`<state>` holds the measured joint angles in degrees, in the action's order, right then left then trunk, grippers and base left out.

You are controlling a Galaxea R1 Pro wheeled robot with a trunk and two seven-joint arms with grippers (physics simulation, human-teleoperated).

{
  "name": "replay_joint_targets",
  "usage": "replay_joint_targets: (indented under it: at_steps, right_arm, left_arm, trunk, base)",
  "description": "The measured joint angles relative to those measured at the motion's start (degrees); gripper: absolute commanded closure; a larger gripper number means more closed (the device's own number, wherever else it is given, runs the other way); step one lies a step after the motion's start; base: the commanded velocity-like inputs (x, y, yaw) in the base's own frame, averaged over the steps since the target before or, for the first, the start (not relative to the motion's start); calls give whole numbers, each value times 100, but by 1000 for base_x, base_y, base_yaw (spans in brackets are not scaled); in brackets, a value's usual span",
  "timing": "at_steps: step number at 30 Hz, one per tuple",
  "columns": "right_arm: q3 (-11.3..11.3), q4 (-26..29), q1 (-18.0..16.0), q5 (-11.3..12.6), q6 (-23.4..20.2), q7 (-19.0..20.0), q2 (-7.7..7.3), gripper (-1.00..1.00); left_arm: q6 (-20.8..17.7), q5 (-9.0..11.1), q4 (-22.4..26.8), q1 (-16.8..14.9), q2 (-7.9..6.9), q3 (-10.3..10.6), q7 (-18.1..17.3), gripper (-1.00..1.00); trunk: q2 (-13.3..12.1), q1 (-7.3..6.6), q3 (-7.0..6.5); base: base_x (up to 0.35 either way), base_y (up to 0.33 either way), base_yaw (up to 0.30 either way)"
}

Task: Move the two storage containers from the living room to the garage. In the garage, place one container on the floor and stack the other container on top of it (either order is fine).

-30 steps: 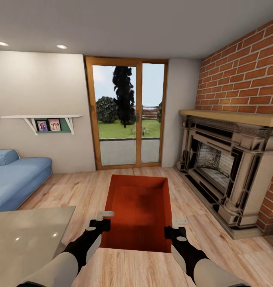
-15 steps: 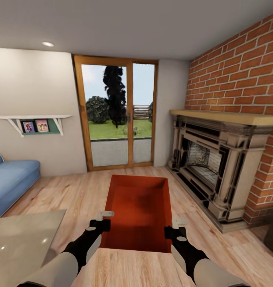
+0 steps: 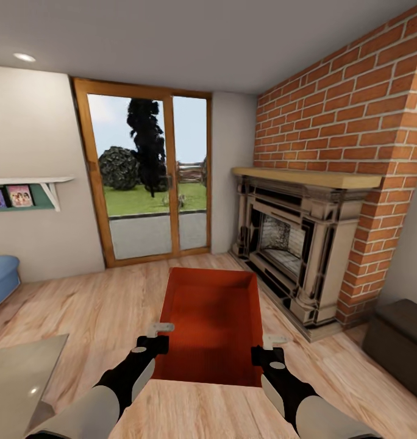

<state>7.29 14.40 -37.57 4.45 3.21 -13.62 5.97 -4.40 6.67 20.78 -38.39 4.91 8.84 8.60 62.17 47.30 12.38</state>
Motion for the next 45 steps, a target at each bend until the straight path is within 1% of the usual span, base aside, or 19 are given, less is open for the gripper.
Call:
replay_joint_targets:
  at_steps: [45]
  right_arm:
    - [14, 3, 0, 3, 6, -4, -7, 100]
  left_arm:
    - [9, -11, -1, 0, 7, -9, 2, 100]
  trunk:
    - [0, 0, 0]
  base:
    - [0, 0, -289]
